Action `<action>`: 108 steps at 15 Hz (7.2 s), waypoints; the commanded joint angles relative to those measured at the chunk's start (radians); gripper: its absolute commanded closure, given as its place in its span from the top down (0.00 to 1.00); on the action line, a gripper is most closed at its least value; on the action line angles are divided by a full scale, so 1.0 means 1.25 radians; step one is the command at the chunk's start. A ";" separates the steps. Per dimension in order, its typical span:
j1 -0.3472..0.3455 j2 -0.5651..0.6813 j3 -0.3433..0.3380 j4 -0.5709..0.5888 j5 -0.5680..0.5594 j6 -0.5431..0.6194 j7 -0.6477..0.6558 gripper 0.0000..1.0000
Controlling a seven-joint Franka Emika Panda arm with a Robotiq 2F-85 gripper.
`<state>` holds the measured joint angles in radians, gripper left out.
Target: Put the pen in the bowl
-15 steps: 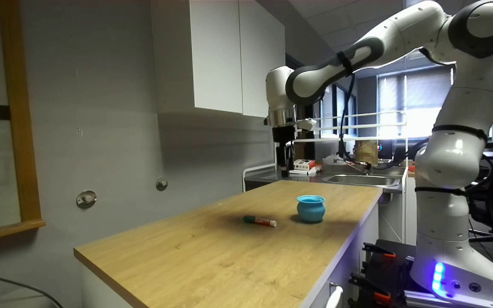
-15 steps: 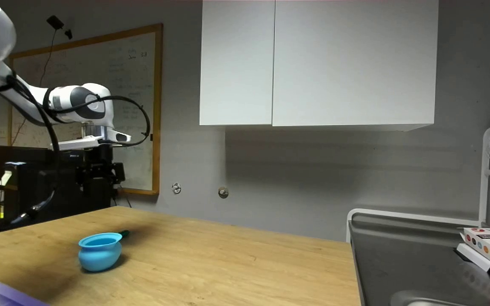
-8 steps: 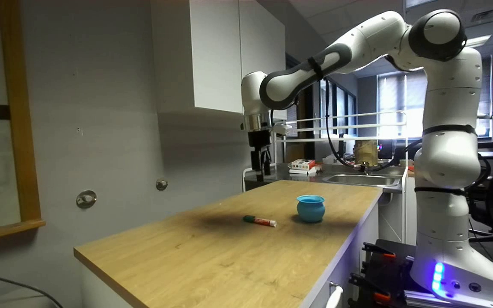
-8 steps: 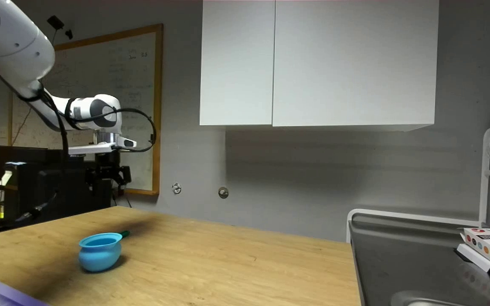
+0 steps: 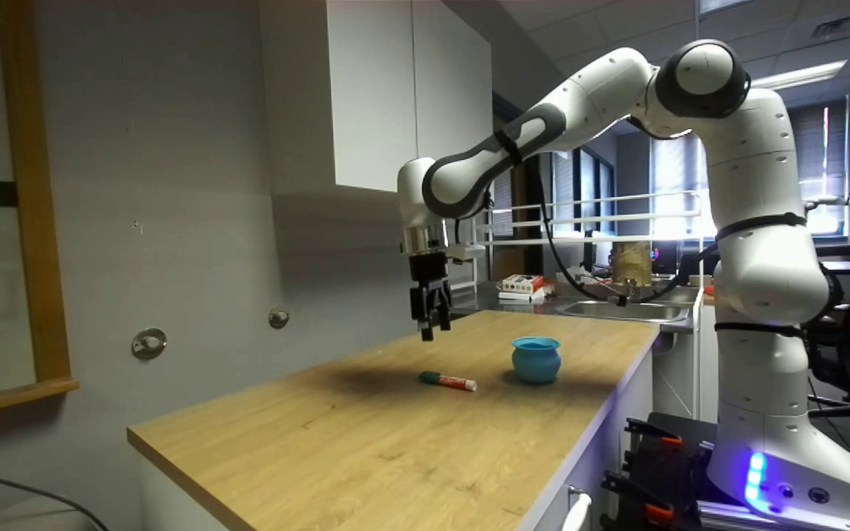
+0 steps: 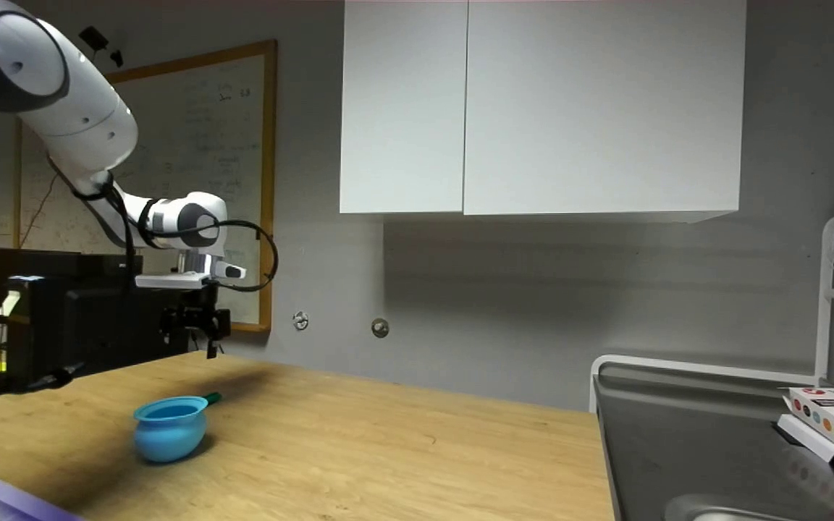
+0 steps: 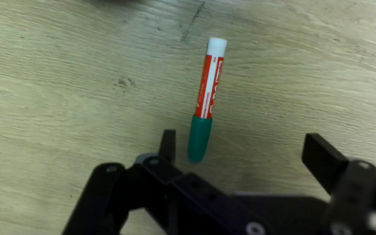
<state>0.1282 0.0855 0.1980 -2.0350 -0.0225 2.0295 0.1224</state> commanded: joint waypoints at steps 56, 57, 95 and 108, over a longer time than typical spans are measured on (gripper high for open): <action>-0.067 -0.433 -0.021 -0.362 -0.240 0.160 0.604 0.08; -0.080 -0.463 -0.002 -0.386 -0.253 0.166 0.650 0.08; -0.154 -0.485 0.146 -0.538 -0.422 0.056 1.147 0.07; -0.066 -0.392 0.165 -0.473 -0.427 -0.078 1.218 0.61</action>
<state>0.0223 -0.4623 0.4011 -2.6774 -0.5384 1.9919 1.6101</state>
